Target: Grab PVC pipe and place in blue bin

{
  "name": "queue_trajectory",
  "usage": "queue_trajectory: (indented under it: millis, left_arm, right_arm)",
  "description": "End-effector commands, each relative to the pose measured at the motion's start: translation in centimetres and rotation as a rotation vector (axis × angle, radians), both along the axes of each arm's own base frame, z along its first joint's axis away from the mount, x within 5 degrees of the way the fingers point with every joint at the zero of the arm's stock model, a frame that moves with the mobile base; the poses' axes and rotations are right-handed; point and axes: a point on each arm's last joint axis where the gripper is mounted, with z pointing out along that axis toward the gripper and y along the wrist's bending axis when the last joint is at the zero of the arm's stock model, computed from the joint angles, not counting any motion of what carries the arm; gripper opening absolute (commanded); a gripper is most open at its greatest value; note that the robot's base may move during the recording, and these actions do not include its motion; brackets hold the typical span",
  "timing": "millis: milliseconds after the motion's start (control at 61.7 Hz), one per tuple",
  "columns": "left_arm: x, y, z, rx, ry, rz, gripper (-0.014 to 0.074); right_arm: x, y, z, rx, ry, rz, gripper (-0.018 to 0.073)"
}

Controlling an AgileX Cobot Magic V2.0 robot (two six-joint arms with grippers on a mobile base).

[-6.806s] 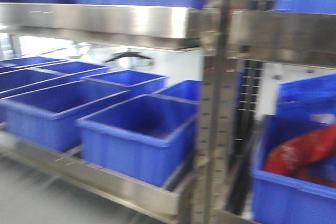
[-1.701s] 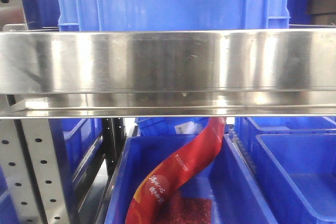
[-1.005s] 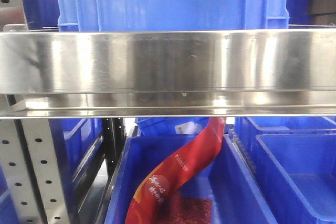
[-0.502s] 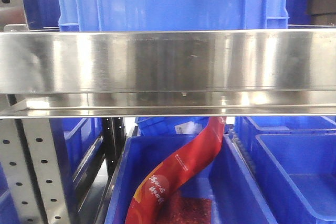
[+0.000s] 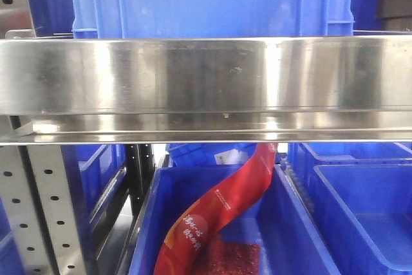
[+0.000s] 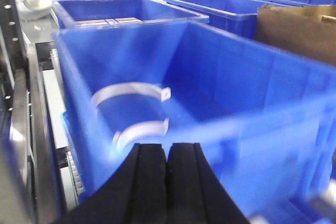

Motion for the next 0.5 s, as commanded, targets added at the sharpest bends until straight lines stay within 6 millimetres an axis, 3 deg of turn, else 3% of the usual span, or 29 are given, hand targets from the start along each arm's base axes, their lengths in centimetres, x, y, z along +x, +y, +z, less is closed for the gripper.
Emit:
queue_trajectory:
  millis: [0,113,178,324,486]
  left_arm:
    - [-1.7,0.7,-1.8,-0.032,-0.058,-0.007,-0.0111]
    - [-4.0,1.8,-3.9,-0.097,-0.092,-0.004,-0.0111]
    - [-5.1,2.3,-4.6,-0.108,-0.114,-0.004,-0.0111]
    - [-7.6,3.5,-4.0,-0.139,-0.194,-0.007,-0.0111]
    - [-8.7,4.1,-3.3,-0.161,-0.240,-0.008,-0.0111]
  right_arm:
    - [-1.2,-0.6,-1.0,0.034,-0.045,0.020,-0.0169]
    - [-2.3,-1.2,-2.2,0.054,-0.063,0.029,-0.0169]
    - [-2.8,-1.5,-1.9,0.082,-0.088,0.032,-0.0169]
    - [-3.5,-1.6,-0.7,0.151,-0.194,0.068,-0.0169]
    - [-3.6,-1.5,-0.2,0.178,-0.237,0.086,-0.0169]
